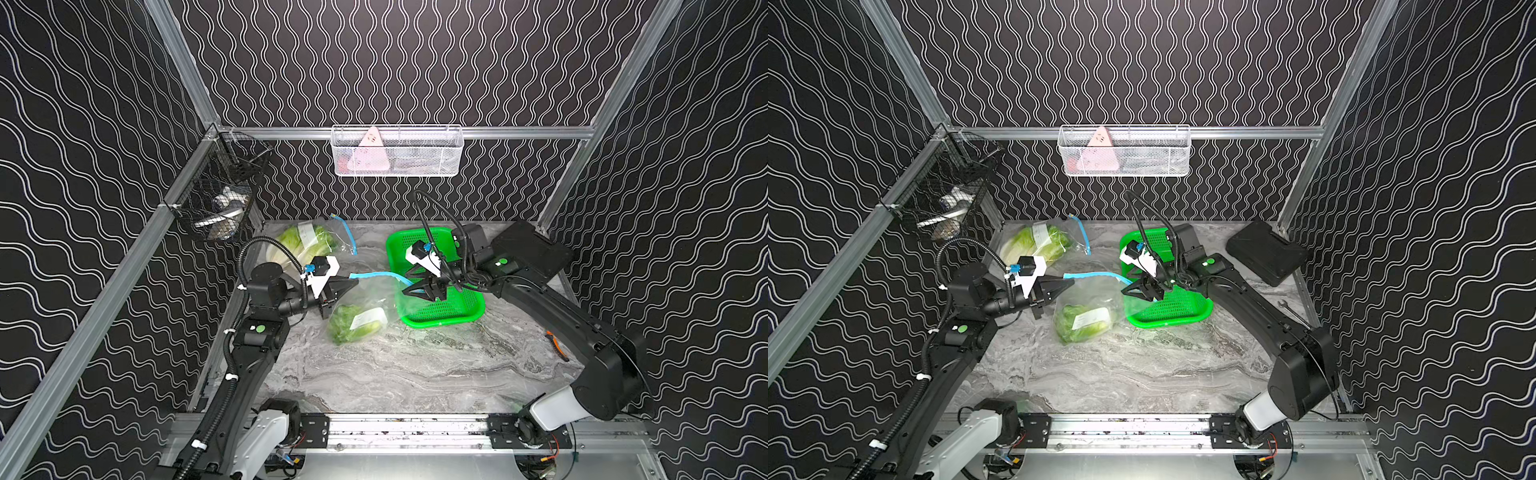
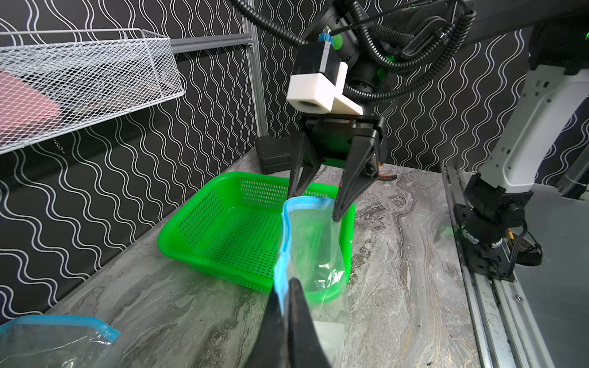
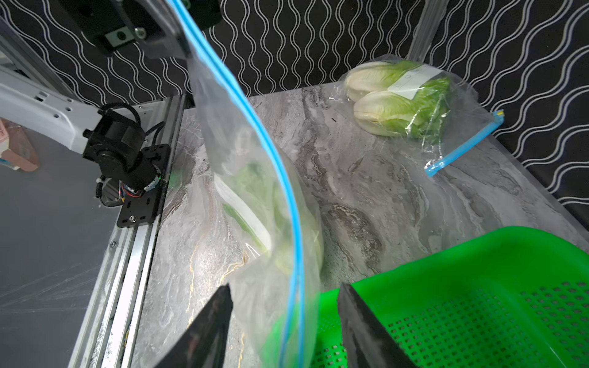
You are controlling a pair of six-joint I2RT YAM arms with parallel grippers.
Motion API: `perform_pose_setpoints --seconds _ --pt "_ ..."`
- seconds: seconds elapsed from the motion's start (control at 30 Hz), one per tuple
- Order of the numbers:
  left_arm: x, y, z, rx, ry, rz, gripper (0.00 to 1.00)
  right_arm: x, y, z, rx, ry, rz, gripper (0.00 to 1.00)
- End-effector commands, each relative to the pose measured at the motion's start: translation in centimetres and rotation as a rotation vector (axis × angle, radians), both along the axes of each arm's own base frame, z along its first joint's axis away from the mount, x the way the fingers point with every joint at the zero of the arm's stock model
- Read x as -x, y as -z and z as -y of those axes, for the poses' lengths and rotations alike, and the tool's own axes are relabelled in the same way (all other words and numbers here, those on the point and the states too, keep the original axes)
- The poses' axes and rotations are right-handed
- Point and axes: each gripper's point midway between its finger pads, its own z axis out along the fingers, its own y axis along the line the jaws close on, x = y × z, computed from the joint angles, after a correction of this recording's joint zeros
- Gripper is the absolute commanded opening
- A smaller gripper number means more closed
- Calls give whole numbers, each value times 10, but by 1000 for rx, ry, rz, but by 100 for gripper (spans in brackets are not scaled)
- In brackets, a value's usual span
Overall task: Open the zip-top bag and take out the chinese cabbages
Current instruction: Open the zipper of the food storage bag at the center of the board.
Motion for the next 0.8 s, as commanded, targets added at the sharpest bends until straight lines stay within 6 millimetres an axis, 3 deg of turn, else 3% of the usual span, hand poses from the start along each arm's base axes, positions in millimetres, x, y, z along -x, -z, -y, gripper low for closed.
perform_pose_setpoints --seconds 0.0,0.27,0.4,0.53,0.67,0.77 --pt "2 -5 1 -1 6 31 0 9 4 -4 19 -25 3 56" --pt "2 -6 1 -1 14 33 0 9 5 -6 36 -17 19 58" --pt "0 -4 0 -7 -1 30 0 2 -16 4 -22 43 54 57" --pt "-1 -4 1 -3 4 27 0 4 -36 20 -96 131 100 67" --pt "-1 -5 1 0 7 22 0 11 -50 31 -160 161 -27 62" --pt "0 -5 1 3 9 21 0 1 -47 30 -138 217 -158 49"
